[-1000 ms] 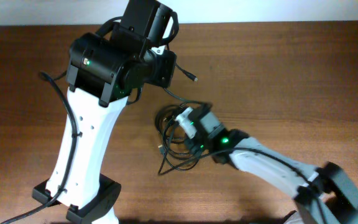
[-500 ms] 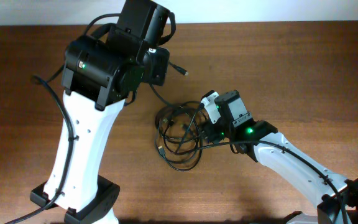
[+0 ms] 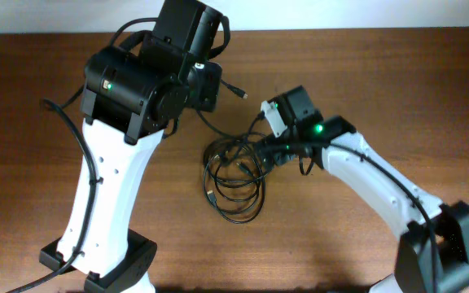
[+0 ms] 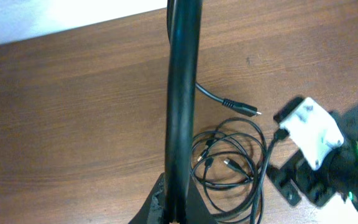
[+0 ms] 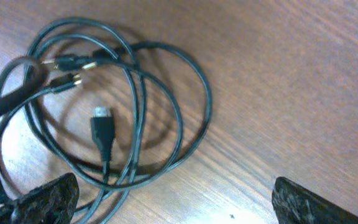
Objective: Untangle cables
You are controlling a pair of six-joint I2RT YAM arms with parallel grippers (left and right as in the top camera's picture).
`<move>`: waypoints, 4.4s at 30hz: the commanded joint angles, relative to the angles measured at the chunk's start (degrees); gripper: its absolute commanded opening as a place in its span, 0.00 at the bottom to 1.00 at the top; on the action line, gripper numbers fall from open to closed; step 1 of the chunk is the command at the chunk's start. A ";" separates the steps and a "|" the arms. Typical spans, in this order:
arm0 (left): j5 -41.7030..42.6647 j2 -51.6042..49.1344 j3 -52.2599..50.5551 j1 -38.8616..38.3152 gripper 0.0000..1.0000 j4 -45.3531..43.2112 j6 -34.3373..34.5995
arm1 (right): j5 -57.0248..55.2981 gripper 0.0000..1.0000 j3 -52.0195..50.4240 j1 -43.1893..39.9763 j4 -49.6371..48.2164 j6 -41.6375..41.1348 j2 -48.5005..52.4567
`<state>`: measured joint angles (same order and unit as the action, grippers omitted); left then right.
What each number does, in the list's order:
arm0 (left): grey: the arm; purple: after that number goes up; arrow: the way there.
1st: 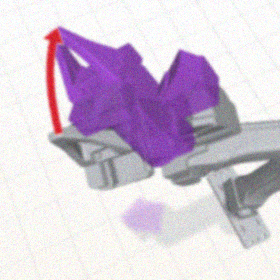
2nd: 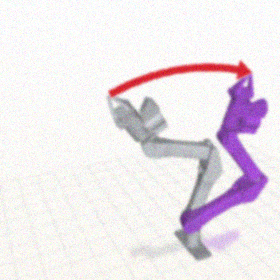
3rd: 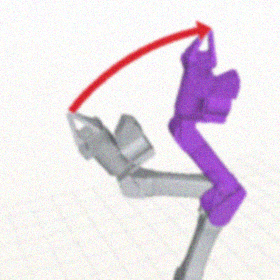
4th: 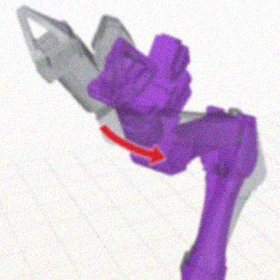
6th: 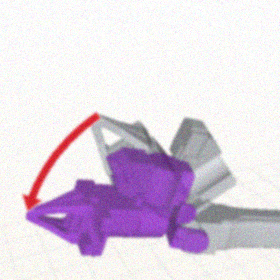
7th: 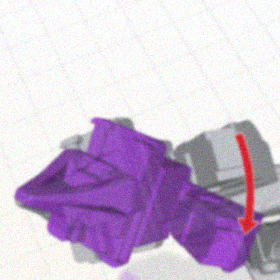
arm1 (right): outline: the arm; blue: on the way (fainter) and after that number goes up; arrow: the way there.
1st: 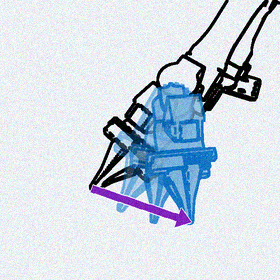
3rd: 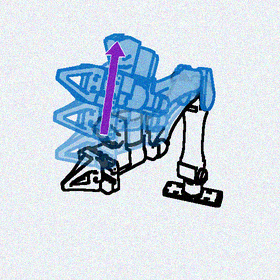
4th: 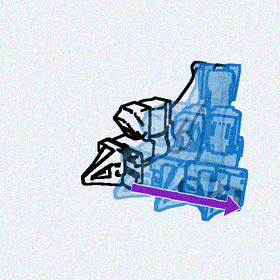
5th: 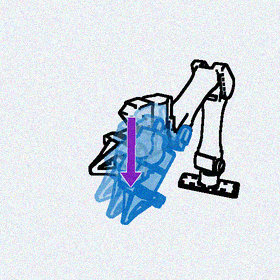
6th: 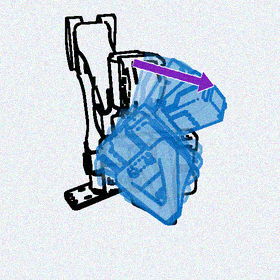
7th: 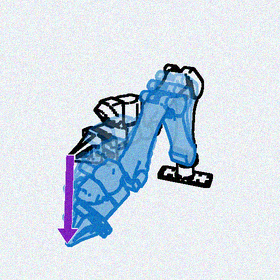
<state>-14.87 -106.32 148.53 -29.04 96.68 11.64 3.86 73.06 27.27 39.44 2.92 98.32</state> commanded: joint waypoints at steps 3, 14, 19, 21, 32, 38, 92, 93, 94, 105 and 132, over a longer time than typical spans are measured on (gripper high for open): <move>-0.59 1.68 0.76 -0.07 0.00 0.04 0.28 | -0.85 0.99 2.56 -1.36 0.46 -0.61 10.67; -0.57 1.68 0.76 -0.07 0.00 0.04 0.31 | -0.76 0.99 2.54 -1.36 0.48 -0.61 14.32; -0.57 1.68 0.76 -0.07 0.00 0.04 0.31 | -0.48 0.93 2.49 -1.36 0.46 -0.85 16.44; -0.57 1.68 0.76 -0.07 0.00 0.04 0.31 | -0.46 0.82 2.49 -1.36 0.42 -0.85 16.98; -0.57 1.68 0.76 -0.07 0.00 0.04 0.31 | -1.03 0.04 2.54 -1.46 -0.37 -1.27 18.67; -0.57 1.75 0.76 -0.07 0.00 0.04 0.31 | -3.48 0.04 4.46 -2.45 1.62 -1.25 14.21; -0.96 4.94 -0.70 18.23 0.00 0.04 0.31 | 12.28 0.04 40.26 -56.52 26.36 -0.35 -6.99; -0.94 4.96 -0.70 18.23 0.00 0.04 0.31 | 12.20 0.04 40.26 -55.43 26.62 -0.35 -6.99; -0.74 4.96 -0.70 18.21 0.00 0.04 0.31 | 12.20 0.04 40.26 -53.83 26.80 -0.33 -6.99; -9.84 5.14 -0.70 27.87 0.00 0.02 5.68 | 0.81 0.04 40.26 -42.66 27.96 -0.31 -6.88; -6.86 -12.22 -0.70 20.20 0.00 -27.23 4.85 | 3.17 0.04 40.04 -42.64 28.48 0.11 -4.13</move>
<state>-13.61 -114.67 147.68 -8.54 73.58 15.49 6.52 111.98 -15.44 67.92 3.01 94.45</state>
